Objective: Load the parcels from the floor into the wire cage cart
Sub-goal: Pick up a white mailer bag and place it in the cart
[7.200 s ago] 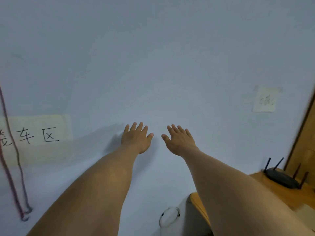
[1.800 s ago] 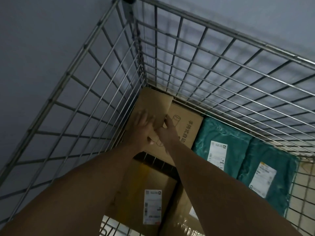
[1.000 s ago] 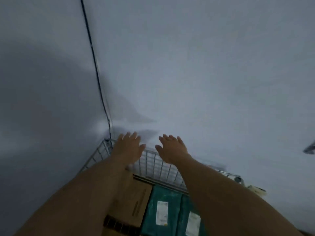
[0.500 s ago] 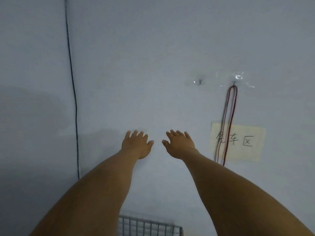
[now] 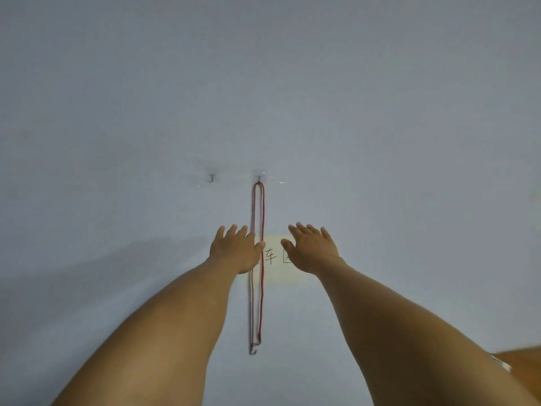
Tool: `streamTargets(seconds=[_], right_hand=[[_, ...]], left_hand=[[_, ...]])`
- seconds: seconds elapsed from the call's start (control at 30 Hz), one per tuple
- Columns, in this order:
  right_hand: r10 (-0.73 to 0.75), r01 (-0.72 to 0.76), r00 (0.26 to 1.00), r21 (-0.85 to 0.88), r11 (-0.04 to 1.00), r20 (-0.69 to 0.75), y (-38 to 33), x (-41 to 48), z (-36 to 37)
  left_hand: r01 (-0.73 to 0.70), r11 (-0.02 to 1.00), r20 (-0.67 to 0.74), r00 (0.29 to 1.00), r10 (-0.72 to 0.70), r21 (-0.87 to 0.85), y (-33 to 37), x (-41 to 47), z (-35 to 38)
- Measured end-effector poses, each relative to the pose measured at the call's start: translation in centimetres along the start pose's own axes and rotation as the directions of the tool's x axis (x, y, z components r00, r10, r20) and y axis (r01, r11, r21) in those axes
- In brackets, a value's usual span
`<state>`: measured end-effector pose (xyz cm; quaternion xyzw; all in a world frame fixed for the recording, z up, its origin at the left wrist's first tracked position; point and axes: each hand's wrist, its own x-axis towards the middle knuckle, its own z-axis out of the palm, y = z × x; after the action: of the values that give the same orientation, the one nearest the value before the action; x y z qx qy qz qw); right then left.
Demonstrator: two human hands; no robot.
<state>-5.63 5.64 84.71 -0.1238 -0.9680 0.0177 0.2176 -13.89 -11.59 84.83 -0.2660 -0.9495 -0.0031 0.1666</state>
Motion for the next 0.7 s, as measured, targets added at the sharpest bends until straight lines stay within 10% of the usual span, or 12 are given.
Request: streamTargets(seconds=[0.4, 0.7], right_hand=[[0.121, -0.12, 0.992, -0.074, 0.99, 0.016, 26.1, -3.2, -3.1], [0.108, -0.106, 0.989, -0.022, 0.994, 0.1, 35.7, -0.8, 0.9]], left_hand=[[-0.07, 0.993, -0.006, 0.998, 0.07, -0.091, 25.7, 5.6, 0.6], [-0.029, 0.995, 0.094, 0.995, 0.038, -0.09, 32.5, 9.5, 5.5]])
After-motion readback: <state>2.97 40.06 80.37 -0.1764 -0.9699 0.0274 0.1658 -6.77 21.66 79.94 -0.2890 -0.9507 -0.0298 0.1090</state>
